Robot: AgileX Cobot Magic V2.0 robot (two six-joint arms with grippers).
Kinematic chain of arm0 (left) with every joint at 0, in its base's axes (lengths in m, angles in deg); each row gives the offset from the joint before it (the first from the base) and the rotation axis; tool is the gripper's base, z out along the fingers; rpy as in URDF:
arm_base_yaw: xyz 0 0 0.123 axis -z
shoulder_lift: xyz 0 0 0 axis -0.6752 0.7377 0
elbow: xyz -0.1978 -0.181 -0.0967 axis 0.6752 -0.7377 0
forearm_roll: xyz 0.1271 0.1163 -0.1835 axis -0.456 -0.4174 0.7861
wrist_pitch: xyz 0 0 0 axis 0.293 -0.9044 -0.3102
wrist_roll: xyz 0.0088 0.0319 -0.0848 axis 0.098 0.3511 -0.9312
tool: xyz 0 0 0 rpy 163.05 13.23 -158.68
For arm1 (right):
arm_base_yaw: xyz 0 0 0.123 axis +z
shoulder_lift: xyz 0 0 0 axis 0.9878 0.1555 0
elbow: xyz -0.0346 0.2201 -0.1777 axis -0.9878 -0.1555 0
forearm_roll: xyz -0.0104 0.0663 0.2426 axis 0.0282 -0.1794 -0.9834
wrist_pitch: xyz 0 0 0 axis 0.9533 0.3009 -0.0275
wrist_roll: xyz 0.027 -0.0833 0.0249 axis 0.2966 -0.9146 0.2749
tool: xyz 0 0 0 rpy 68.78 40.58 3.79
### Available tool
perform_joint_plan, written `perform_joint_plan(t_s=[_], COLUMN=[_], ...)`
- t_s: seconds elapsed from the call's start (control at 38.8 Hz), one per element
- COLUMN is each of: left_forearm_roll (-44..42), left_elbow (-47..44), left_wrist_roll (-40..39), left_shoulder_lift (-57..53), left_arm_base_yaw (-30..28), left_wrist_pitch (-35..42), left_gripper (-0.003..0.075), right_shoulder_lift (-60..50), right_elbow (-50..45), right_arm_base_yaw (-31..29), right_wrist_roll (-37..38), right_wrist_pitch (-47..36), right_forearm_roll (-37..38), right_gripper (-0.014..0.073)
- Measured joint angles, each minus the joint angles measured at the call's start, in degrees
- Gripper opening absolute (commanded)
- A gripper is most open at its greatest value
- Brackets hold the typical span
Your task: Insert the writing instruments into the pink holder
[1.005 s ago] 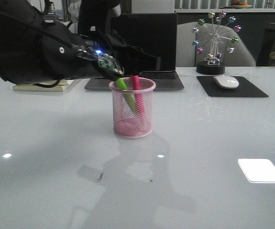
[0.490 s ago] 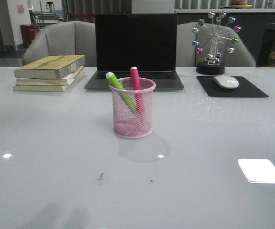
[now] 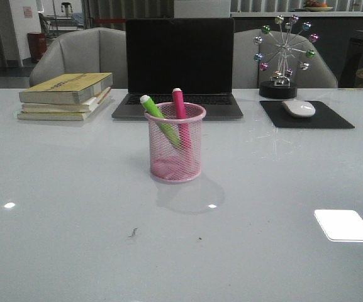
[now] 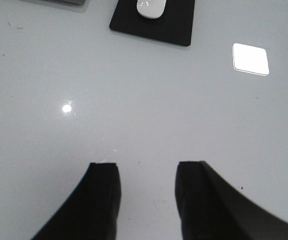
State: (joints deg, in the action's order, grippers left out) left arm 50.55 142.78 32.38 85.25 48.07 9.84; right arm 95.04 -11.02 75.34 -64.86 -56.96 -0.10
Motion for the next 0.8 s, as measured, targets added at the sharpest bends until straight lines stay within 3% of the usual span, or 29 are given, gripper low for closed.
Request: perform_joint_plan(t_s=[0.49, 0.8], left_forearm_roll=[-0.09, -0.13], left_elbow=[-22.85, -28.60], left_wrist_roll=[0.00, 0.02], left_shoulder_lift=[-20.02, -26.18], left_arm_base_yaw=[-0.15, -0.15], left_wrist_pitch=[-0.21, 0.02], left_gripper=[0.0260, 0.0259], right_shoulder_lift=[0.00, 0.00], right_elbow=[0.00, 0.00], right_arm_base_yaw=[0.00, 0.00], right_wrist_roll=[0.00, 0.00], right_wrist_pitch=[0.00, 0.00], right_forearm_roll=[0.00, 0.00], right_gripper=[0.0395, 0.0395])
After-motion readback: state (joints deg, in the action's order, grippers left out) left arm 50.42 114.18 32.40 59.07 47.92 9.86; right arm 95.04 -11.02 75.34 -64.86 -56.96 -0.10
